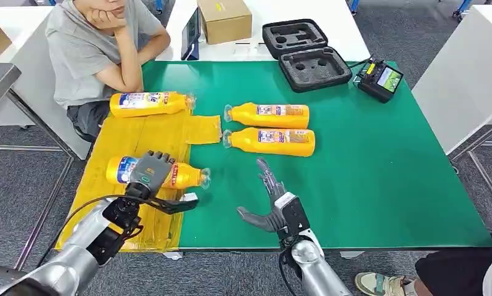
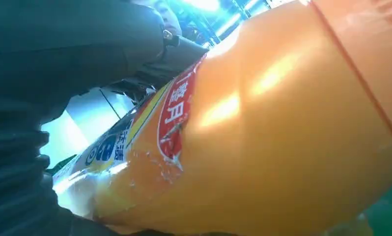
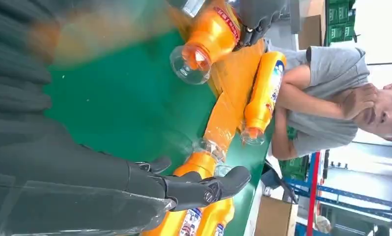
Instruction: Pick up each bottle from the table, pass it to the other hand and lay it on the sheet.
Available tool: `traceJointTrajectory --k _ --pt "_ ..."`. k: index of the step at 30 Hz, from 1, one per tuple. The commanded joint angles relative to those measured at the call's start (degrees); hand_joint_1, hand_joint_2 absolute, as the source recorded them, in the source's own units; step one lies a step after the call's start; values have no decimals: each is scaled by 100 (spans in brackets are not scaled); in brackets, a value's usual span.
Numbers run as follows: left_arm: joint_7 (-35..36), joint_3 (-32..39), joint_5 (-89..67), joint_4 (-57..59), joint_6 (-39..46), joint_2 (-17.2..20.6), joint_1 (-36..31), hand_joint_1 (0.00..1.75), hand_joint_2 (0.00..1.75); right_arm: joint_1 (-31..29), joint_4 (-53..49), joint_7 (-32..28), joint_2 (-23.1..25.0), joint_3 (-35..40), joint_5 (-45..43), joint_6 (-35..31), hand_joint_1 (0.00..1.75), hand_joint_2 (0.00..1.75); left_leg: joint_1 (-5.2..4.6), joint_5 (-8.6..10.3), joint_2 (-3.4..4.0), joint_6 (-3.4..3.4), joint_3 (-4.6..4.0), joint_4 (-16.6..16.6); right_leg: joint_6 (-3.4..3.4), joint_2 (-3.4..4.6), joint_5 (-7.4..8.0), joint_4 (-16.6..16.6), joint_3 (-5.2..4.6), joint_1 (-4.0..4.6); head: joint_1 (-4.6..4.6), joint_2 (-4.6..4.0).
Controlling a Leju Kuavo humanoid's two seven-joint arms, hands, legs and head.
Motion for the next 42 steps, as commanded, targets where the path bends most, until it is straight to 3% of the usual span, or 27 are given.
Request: traceJointTrajectory --k 1,2,3,4,29,33,38,42 --pt "14 -79 5 840 -11 -170 -517 75 175 -142 304 13 -6 -73 -12 -59 0 175 6 -4 -12 -6 11 1 -5 -7 -5 -2 16 5 2 0" --pt "10 -73 26 979 -23 -202 -642 33 175 -124 285 13 -17 -85 -16 -67 0 175 9 -7 -15 -9 19 3 -7 -7 -9 -2 25 8 2 0" --pt "-13 -77 46 1087 17 -224 -714 10 175 -115 274 13 -21 -91 -13 -89 0 175 7 -4 -15 -7 13 2 -6 -9 -7 -1 18 6 2 0" --pt "-34 -62 88 1156 58 -253 -755 0 175 -104 262 13 -26 -102 -17 -97 0 175 11 -9 -17 -9 20 6 -8 -9 -10 -1 27 10 2 0" --pt "-292 -87 395 807 150 -280 -689 0 175 -49 201 13 -75 -141 12 -168 0 175 7 -11 -8 -8 25 0 -6 1 -10 -4 29 5 0 0" --pt "-369 -120 509 -115 341 -161 -364 0 175 56 95 13 -118 -197 17 -237 0 175 4 -7 -7 -6 18 -2 -5 -1 -8 -3 21 3 0 0" --pt "-309 -30 741 -2425 -228 499 613 0 175 130 82 13 -154 -290 8 -220 0 175 5 -16 10 -8 25 -2 -7 19 -9 -4 24 3 0 0" --pt "-195 114 755 -3322 -402 686 1212 0 175 98 131 13 -148 -307 24 -201 0 175 2 -17 28 -9 20 -4 -7 36 -4 -3 13 1 0 0"
